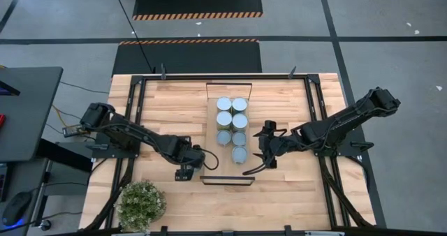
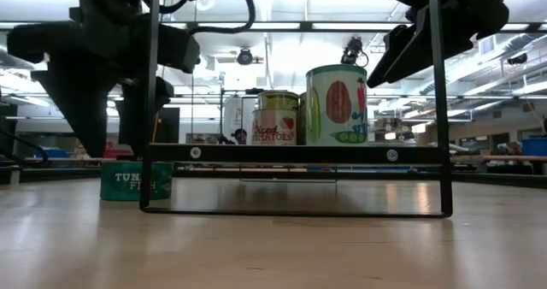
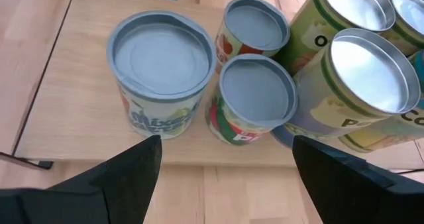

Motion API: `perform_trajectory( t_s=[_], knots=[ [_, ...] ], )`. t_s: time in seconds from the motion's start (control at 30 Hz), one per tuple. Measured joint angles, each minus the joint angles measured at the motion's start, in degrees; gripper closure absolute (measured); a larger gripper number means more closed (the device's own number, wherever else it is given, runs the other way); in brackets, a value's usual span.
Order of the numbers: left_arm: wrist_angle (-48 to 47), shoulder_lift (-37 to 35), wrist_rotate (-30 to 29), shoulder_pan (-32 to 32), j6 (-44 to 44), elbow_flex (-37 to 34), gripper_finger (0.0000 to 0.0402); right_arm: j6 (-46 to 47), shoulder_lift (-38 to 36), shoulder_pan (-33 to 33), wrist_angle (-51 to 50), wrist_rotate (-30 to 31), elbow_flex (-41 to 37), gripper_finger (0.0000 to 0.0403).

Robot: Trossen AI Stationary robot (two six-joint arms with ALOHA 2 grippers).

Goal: Pick and place cans onto a shelf
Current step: Put the canned tuna on the shelf

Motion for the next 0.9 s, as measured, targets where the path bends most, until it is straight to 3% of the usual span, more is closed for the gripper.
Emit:
perform_trajectory(
  t_s=[0.3, 0.57, 0.9],
  knots=[
    [-0.93, -0.52, -1.65, -0.02, 2.57, -0.12, 0.0031, 0.87, 0.00, 0.23, -0.14, -0.41, -0.02, 0.0055],
    [8.13, -1.80, 1.34, 0.03, 0.41, -10.35, 0.0031, 1.11, -0.01, 0.85, -0.10, -0.42, -0.02, 0.0055],
    [18.35, -2.45, -1.84, -2.16, -3.03, -11.65, 0.0031, 1.07, -0.01, 0.59, 1.00, -0.35, -0.02, 0.0055]
  ],
)
